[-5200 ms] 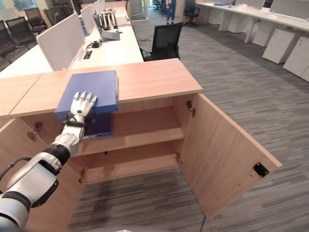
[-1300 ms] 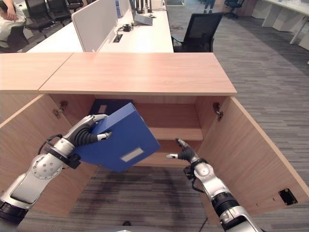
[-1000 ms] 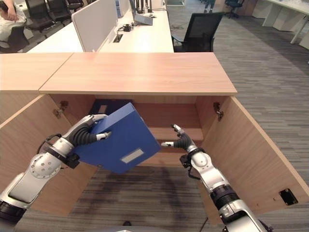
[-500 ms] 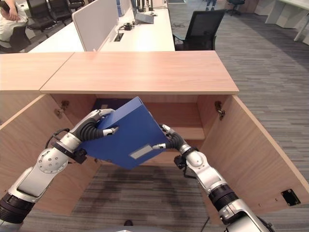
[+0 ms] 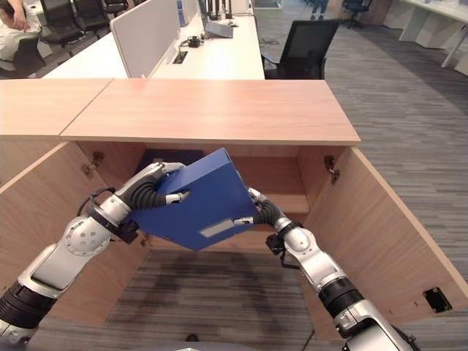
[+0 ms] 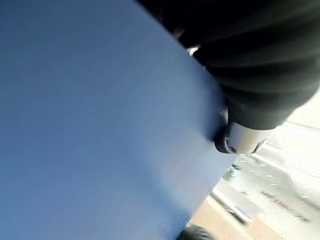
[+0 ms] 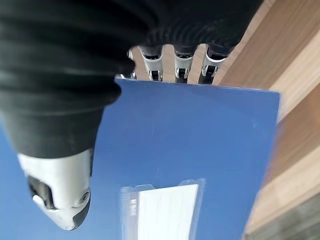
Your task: Put the empty folder in the office cabinet
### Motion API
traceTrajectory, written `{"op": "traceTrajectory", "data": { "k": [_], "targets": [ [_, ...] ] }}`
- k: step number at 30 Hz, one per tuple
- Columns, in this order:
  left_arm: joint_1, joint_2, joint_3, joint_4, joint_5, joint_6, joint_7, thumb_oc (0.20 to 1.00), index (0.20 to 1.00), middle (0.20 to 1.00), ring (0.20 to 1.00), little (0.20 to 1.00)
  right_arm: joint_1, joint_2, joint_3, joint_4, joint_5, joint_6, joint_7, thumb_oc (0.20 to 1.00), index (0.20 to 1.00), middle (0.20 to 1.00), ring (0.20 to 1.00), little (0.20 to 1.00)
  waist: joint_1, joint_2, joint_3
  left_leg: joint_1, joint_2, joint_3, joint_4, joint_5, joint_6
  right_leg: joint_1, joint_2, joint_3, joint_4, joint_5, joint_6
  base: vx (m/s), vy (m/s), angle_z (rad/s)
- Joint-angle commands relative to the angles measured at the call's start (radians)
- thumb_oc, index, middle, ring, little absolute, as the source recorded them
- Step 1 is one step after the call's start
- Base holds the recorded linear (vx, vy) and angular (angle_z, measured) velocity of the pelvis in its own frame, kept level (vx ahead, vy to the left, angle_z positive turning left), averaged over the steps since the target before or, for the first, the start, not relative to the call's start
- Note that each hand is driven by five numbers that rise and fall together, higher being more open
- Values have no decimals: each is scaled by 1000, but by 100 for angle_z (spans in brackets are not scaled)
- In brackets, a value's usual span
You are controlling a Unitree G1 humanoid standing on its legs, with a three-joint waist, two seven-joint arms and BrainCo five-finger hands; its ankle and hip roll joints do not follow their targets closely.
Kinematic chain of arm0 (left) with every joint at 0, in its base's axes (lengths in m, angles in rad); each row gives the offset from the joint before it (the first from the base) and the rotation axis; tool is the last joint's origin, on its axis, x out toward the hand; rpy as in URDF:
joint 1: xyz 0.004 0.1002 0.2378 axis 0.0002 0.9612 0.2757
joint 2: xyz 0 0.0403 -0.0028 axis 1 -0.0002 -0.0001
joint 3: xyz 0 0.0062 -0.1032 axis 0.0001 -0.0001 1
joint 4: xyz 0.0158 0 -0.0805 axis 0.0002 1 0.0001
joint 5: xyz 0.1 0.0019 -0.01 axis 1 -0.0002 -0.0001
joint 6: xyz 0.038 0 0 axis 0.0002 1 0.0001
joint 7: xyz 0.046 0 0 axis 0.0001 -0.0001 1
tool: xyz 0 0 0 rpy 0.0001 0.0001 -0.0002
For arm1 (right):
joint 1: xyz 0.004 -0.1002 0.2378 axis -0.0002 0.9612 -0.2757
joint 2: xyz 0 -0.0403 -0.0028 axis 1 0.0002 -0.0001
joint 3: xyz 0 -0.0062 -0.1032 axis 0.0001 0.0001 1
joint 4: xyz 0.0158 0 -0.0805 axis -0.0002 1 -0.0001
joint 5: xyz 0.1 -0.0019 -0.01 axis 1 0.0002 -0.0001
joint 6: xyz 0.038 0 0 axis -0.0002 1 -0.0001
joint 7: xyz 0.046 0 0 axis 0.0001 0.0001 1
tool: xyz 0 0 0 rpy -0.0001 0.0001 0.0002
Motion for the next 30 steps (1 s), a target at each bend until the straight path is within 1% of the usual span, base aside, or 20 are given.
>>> {"op": "traceTrajectory", "data": {
  "k": [1, 3, 12, 14, 16, 17, 18, 19, 20, 21, 23, 24, 28, 29, 30],
  "targets": [
    [-170, -17, -52, -80, -180, -103, -16, 200, 200, 200, 200, 200, -194, 31, 93, 12, 13, -85, 13, 1000, 1000, 1000, 1000, 1000, -14, -42, -22, 51, -36, -25, 4, -150, 15, -23, 17, 59, 1, -15, 0, 0, 0, 0],
    [-179, -13, -62, -83, -204, -104, -22, 200, 200, 200, 200, 200, -207, 28, 99, 20, 13, -85, 14, 1000, 1000, 1000, 1000, 1000, -13, -43, -22, 52, -36, -25, 4, -150, 15, -23, 17, 59, 1, -15, 0, 0, 0, 0],
    [-258, -6, -139, -99, -419, -103, -67, 200, 200, 200, 200, 200, -323, 48, 185, 115, -13, -89, 15, 1000, 1000, 1000, 1000, 1000, -7, -45, -27, 56, -36, -31, 4, -147, 13, -17, 20, 57, 1, -15, -1, 0, 0, 0],
    [-269, -7, -142, -103, -438, -104, -68, 200, 200, 200, 200, 200, -337, 54, 199, 129, -6, -92, 19, 1000, 1000, 1000, 1000, 1000, -5, -45, -27, 56, -36, -31, 4, -146, 13, -16, 21, 57, 1, -15, -2, 0, 0, 0],
    [-313, -12, -155, -95, -430, -113, -56, 200, 200, 200, 200, 200, -350, 77, 221, 135, 44, -94, 43, 1000, 1000, 1000, 1000, 1000, -3, -46, -27, 56, -35, -32, 4, -144, 11, -16, 22, 58, 1, -15, -3, 0, 0, 0],
    [-314, -12, -156, -94, -430, -113, -55, 200, 200, 200, 200, 200, -351, 76, 221, 136, 44, -94, 43, 790, 790, 790, 790, 790, -3, -46, -27, 56, -35, -32, 4, -144, 11, -16, 22, 57, 1, -15, -3, 0, 0, 0],
    [-335, -21, -161, -86, -420, -114, -53, 200, 200, 200, 200, 200, -344, 98, 231, 138, 110, -89, 73, 316, 316, 316, 316, 316, -3, -47, -28, 56, -35, -32, 4, -143, 11, -16, 22, 57, 1, -14, -3, 0, 0, 0],
    [-349, -29, -168, -78, -414, -114, -52, 200, 200, 200, 200, 200, -345, 105, 235, 139, 138, -87, 87, 200, 200, 200, 200, 200, -2, -49, -27, 55, -35, -33, 4, -142, 10, -16, 22, 55, 1, -14, -3, 0, 0, 0],
    [-350, -30, -169, -78, -414, -114, -51, 200, 200, 200, 200, 200, -345, 105, 235, 139, 138, -87, 87, 200, 200, 200, 200, 200, -2, -49, -27, 55, -35, -33, 4, -142, 10, -16, 22, 55, 1, -14, -3, 0, 0, 0],
    [-370, -53, -175, -67, -400, -113, -51, 200, 200, 200, 200, 200, -326, 131, 245, 120, 237, -75, 130, 200, 200, 200, 200, 200, -2, -49, -26, 55, -35, -33, 4, -141, 9, -16, 22, 55, 1, -15, -4, 0, 0, 0],
    [-379, -97, -175, -38, -375, -110, -54, 200, 200, 200, 200, 200, -294, 166, 255, 119, 329, -65, 163, 200, 200, 200, 200, 200, -2, -49, -24, 54, -35, -33, 4, -139, 9, -17, 21, 53, 1, -13, -4, 0, 0, 0],
    [-379, -98, -176, -38, -375, -110, -54, 200, 200, 200, 200, 200, -294, 165, 255, 119, 329, -66, 163, 200, 200, 200, 200, 200, -2, -49, -24, 54, -35, -33, 4, -139, 9, -17, 21, 53, 1, -13, -4, 0, 0, 0],
    [-350, -135, -158, -18, -353, -96, -78, 200, 200, 200, 200, 200, -242, 191, 279, 108, 372, -32, 232, 200, 200, 200, 200, 200, -2, -49, -24, 53, -34, -31, 4, -139, 7, -19, 20, 51, 1, -14, -5, 0, 0, 0],
    [-349, -136, -158, -18, -353, -96, -79, 319, 319, 319, 319, 319, -241, 191, 279, 107, 372, -32, 232, 200, 200, 200, 200, 200, -2, -49, -25, 53, -34, -31, 4, -139, 7, -19, 20, 51, 1, -14, -5, 0, 0, 0],
    [-349, -136, -158, -18, -353, -96, -79, 382, 382, 382, 382, 382, -241, 191, 279, 107, 372, -32, 232, 200, 200, 200, 200, 200, -2, -49, -25, 53, -34, -31, 4, -139, 7, -19, 20, 51, 1, -14, -5, 0, 0, 0]
  ]
}}
